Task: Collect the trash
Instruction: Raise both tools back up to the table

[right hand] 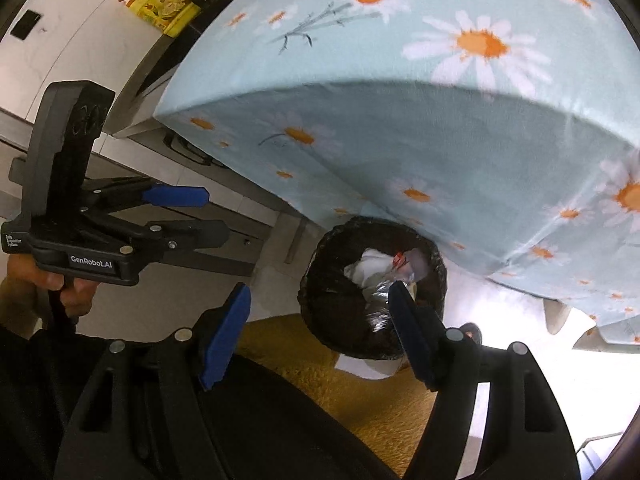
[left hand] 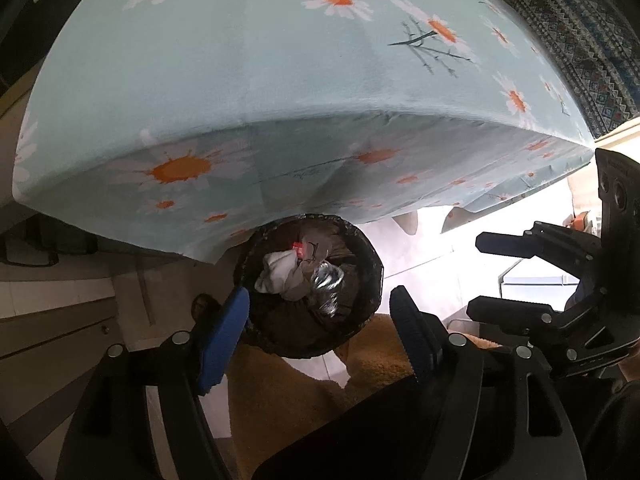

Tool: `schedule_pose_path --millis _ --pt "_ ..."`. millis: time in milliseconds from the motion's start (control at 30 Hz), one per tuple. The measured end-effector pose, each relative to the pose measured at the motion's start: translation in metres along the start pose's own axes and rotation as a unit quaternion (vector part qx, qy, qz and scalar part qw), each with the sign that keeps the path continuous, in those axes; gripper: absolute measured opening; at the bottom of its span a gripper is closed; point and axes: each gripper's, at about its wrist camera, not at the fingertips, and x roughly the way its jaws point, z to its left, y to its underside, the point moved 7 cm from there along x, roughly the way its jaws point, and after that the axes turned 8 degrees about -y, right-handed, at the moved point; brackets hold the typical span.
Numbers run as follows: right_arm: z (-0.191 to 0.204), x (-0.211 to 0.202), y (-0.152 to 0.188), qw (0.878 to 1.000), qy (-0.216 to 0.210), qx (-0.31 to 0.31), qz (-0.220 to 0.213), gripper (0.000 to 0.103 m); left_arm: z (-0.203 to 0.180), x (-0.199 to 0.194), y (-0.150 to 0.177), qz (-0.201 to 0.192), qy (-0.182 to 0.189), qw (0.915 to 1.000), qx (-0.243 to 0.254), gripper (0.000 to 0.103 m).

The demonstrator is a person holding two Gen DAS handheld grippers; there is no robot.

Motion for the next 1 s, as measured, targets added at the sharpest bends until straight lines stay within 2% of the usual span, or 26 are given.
schedule_pose_path --millis 367,667,767,1000 --pt "0.006 -0.026 -0.011 0.998 0.004 -0.042 -0.04 0.071 -0.011 -0.021 -0.004 -0.021 -0.003 0.9998 -0.001 0.071" --pt "0.016 -0.061 -0.038 0.992 0.001 -0.068 -0.105 0.071 -0.011 -0.059 -0.018 -0.055 -0.005 0.9984 -0.012 0.071" --pt "0.017 -0.071 -0.044 0.988 0.02 -0.079 -0.131 0.071 -0.011 -0.069 -0.028 -0.067 0.004 0.9976 -0.017 0.071" --pt "0.014 -0.096 -0.067 0.977 0.051 -0.083 -0.192 0.071 -0.007 -0.101 -0.048 -0.118 -0.004 0.993 -0.008 0.071"
